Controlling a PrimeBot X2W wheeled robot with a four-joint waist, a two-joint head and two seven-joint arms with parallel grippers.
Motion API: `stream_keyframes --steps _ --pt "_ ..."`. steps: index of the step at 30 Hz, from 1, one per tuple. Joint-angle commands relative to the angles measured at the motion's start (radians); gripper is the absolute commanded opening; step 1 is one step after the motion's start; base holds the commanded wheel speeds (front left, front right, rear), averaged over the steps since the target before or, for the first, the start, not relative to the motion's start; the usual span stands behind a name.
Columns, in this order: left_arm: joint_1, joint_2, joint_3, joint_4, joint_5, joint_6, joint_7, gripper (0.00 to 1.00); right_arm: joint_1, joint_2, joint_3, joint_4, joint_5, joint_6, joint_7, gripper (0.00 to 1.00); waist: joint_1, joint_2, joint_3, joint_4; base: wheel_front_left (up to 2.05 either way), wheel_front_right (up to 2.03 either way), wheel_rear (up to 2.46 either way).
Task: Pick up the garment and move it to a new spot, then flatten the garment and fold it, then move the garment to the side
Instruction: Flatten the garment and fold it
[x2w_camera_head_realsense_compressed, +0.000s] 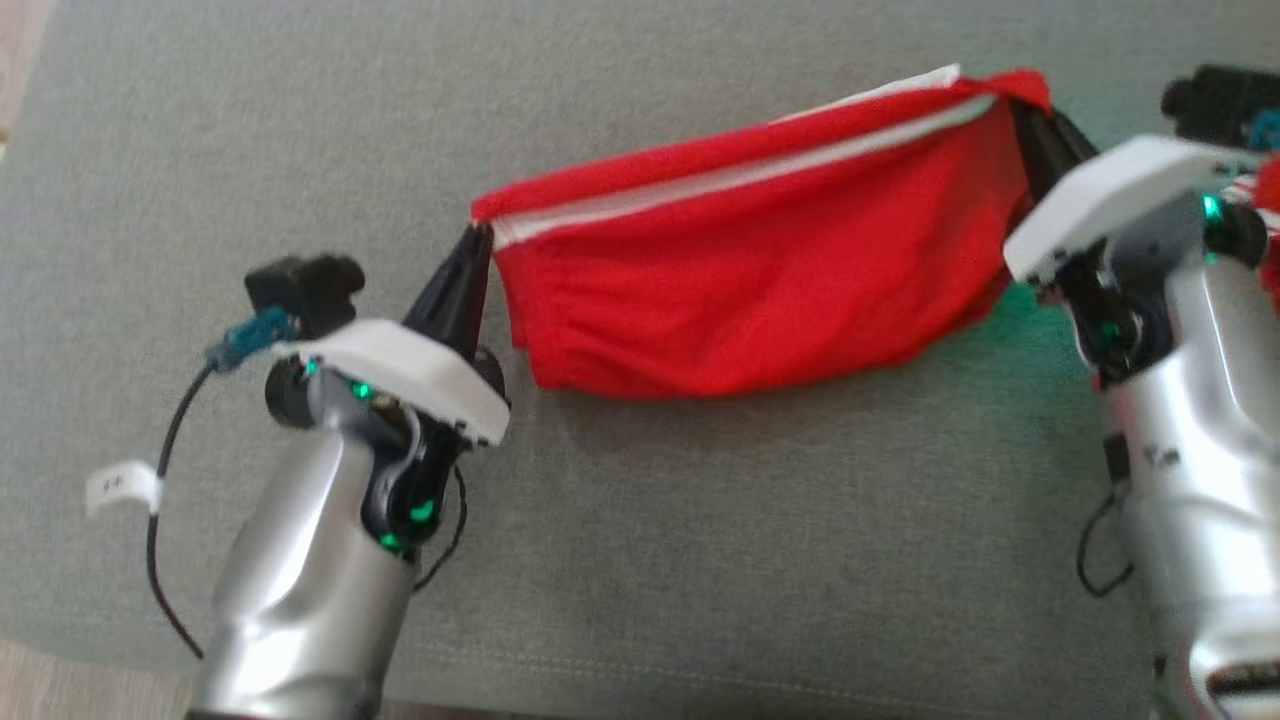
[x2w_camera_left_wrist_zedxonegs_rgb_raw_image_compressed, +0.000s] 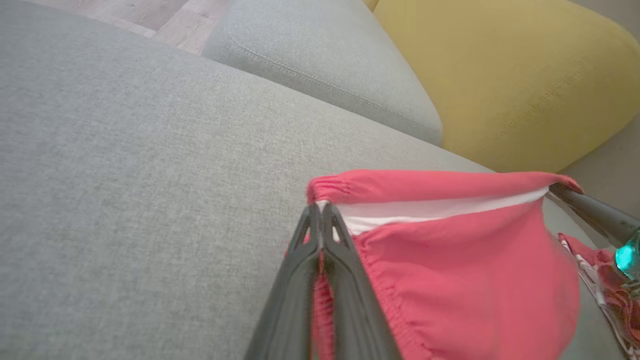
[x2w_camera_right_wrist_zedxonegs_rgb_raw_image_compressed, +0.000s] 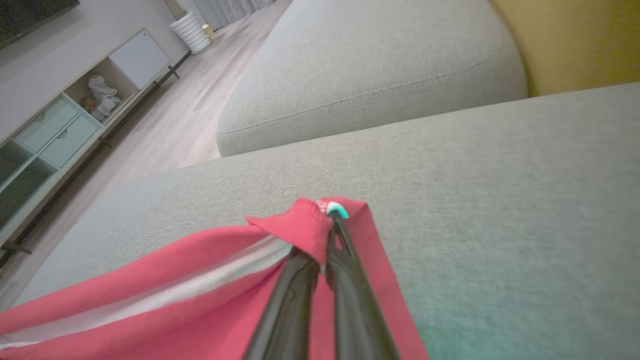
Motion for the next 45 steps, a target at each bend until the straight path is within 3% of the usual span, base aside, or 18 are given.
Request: stream_keyframes --steps 1,4,5,6,7,8,14,20,27,34,45 --pt "-0.064 0.013 0.024 0.010 -0.005 -0.008 -0.020 0.00 -0.065 -0.005 0.036 0.020 0.008 0.007 -0.029 0.00 -0.0003 0.0000 0.033 0.021 0.00 0.00 0.00" --pt "-0.110 0.007 0.011 0.084 -0.014 -0.019 -0.028 0.00 -0.125 -0.005 0.061 0.117 0.016 0.007 -0.071 0.00 -0.0003 0.0000 0.046 0.024 0.00 0.00 0.00" --pt "-0.123 0.006 0.005 0.108 -0.017 -0.023 -0.029 0.00 -0.139 -0.005 0.075 0.146 0.017 0.007 -0.083 0.23 -0.0003 0.0000 0.049 0.025 0.00 0.00 0.00" --pt "-0.133 0.004 -0.002 0.131 -0.020 -0.026 -0.030 0.18 -0.151 -0.003 0.088 0.172 0.021 0.007 -0.098 0.85 -0.0003 0.0000 0.050 0.025 0.00 0.00 0.00" --pt "-0.141 0.003 -0.008 0.149 -0.021 -0.029 -0.036 0.49 -0.160 -0.001 0.101 0.194 0.026 0.007 -0.112 1.00 -0.0003 0.0000 0.051 0.023 0.00 0.00 0.00" --pt "-0.147 0.002 -0.014 0.166 -0.021 -0.032 -0.043 1.00 -0.167 0.001 0.115 0.214 0.031 0.007 -0.127 1.00 -0.0003 0.0000 0.050 0.021 0.00 0.00 0.00" --pt "-0.132 0.001 -0.029 0.214 -0.011 -0.026 -0.119 1.00 -0.155 -0.001 0.201 0.256 0.048 0.007 -0.254 1.00 -0.0003 0.0000 0.025 0.000 0.00 0.00 0.00" --pt "-0.072 0.035 -0.012 0.157 0.063 0.045 -0.213 1.00 -0.083 -0.029 0.263 0.189 0.025 0.007 -0.412 1.00 -0.0003 0.0000 -0.015 -0.029 0.00 0.00 0.00" --pt "0.005 0.069 0.045 -0.029 0.171 0.124 -0.229 1.00 0.025 -0.046 0.220 0.051 -0.068 0.007 -0.502 1.00 -0.0003 0.0000 -0.058 -0.059 0.00 0.00 0.00" --pt "0.149 0.091 0.097 -0.221 0.283 0.161 -0.229 1.00 0.248 -0.026 0.135 -0.212 -0.197 0.007 -0.457 1.00 -0.0003 0.0000 -0.113 -0.095 0.00 0.00 0.00" --pt "0.294 0.103 0.082 -0.265 0.341 0.184 -0.229 1.00 0.530 0.027 0.052 -0.497 -0.285 0.007 -0.299 1.00 -0.0003 0.0000 -0.167 -0.110 0.00 0.00 0.00"
